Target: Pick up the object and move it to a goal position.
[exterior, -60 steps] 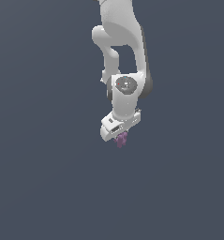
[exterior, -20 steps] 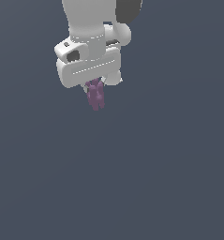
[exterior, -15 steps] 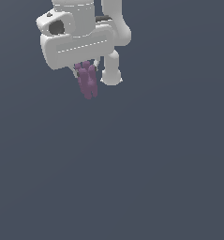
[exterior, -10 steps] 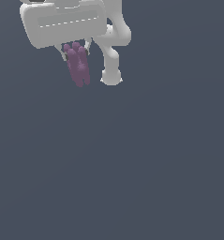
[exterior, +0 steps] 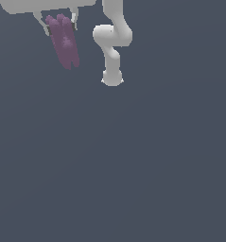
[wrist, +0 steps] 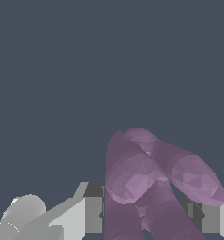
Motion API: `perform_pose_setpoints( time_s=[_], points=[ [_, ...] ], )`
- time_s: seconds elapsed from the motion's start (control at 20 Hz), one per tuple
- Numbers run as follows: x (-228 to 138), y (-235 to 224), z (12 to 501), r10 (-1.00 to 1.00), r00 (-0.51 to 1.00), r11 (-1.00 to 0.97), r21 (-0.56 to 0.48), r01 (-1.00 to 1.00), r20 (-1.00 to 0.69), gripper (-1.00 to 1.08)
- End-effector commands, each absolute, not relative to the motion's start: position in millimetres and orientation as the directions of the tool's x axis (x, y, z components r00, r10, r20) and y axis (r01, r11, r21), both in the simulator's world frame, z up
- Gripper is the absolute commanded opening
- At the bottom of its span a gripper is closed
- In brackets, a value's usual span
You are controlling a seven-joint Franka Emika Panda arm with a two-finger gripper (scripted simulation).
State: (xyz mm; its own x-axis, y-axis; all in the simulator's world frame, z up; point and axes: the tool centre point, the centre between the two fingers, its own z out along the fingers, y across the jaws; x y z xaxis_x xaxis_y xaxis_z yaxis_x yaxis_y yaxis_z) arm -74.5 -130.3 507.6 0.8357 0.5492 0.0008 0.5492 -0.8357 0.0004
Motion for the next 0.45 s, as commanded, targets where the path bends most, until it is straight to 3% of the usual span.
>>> perform_pose_setpoints(
  time_s=[0.0,0.4],
  points=[
    [-75.0,-133.9,516.1,0.550,0.835,-0.835,0.000,0.550,0.000,-1.00],
    [-74.6,-137.9,524.6,0.550,0.835,-0.835,0.000,0.550,0.000,-1.00]
  ],
)
